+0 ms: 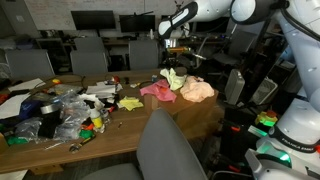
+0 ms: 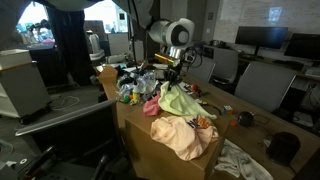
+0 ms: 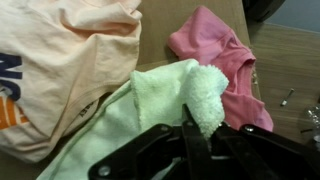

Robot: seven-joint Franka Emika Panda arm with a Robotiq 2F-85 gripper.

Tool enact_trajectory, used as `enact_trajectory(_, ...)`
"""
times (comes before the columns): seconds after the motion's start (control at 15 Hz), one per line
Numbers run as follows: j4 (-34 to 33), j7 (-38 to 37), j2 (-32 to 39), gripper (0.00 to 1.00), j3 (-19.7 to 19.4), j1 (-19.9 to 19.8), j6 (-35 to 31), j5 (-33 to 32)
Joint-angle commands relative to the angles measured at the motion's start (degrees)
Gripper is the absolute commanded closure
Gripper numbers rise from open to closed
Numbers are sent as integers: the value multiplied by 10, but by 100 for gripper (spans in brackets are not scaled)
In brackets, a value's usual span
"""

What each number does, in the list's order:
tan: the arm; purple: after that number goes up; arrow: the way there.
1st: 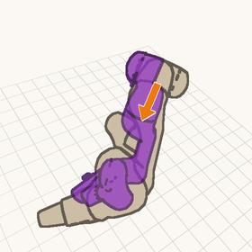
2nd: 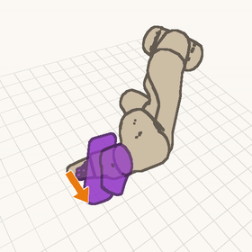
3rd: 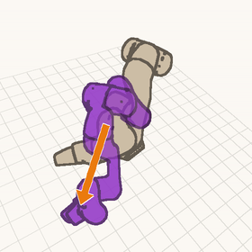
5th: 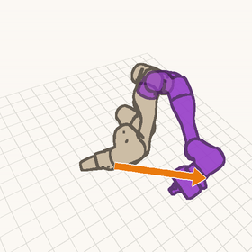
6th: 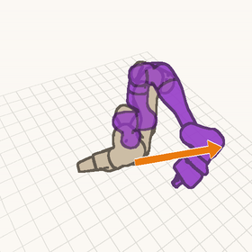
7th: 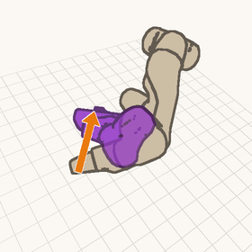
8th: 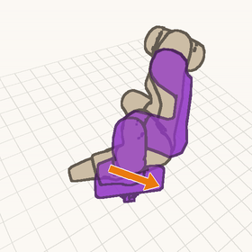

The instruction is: Put the three towels on the headrest of the grey chair

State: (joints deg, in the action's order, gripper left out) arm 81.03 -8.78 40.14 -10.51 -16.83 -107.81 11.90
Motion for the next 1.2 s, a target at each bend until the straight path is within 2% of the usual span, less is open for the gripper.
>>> enact_trajectory(0.0, 77, -7, -119, 97, -8, 27, -26, -33)
enact_trajectory(0.27, 126, -2, -222, 97, -1, 66, -22, -101)
enact_trajectory(0.67, 232, 13, -355, 97, 36, 131, -30, -215)
enact_trajectory(1.13, 335, 65, -443, 97, 74, 147, -19, -209)
